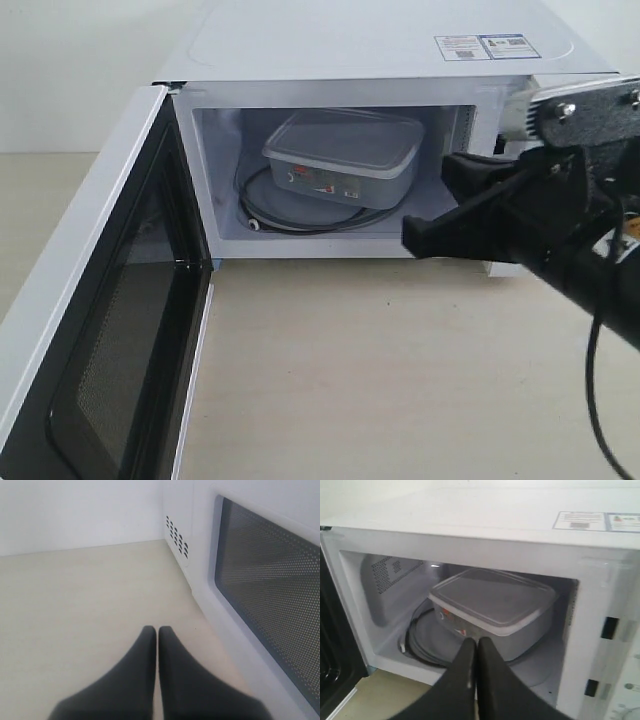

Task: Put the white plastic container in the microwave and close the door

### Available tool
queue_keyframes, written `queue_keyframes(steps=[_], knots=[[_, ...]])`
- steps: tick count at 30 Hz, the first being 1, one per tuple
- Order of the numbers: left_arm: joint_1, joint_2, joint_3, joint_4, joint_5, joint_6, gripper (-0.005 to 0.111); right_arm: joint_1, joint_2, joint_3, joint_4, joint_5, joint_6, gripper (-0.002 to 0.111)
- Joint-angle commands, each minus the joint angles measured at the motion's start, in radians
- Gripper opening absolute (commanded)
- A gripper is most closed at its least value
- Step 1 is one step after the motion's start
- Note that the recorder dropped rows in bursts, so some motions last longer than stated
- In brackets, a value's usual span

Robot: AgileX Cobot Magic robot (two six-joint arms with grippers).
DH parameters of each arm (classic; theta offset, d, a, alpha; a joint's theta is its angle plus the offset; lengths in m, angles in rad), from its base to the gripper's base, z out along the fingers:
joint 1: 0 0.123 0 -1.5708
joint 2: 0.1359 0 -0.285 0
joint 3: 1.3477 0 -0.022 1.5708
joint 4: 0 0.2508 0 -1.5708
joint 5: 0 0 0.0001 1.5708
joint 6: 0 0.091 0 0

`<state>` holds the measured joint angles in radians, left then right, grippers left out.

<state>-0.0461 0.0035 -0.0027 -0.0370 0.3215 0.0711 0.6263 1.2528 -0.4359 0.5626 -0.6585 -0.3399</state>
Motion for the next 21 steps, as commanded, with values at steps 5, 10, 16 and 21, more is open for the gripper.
queue_keyframes(steps=[5, 10, 16, 21], knots=[[0.003, -0.003, 0.003, -0.003, -0.014, 0.005, 0.004, -0.469, -0.427, 0.005, 0.006, 0.556, -0.164, 0.0], [0.003, -0.003, 0.003, -0.003, -0.014, 0.005, 0.004, -0.668, -0.657, 0.035, 0.005, 0.712, -0.223, 0.0], [0.003, -0.003, 0.003, -0.003, -0.014, 0.005, 0.004, -0.736, -0.897, 0.269, 0.021, 0.708, -0.21, 0.0], [0.003, -0.003, 0.003, -0.003, -0.014, 0.005, 0.004, -0.736, -1.048, 0.436, 0.078, 0.701, -0.208, 0.0]])
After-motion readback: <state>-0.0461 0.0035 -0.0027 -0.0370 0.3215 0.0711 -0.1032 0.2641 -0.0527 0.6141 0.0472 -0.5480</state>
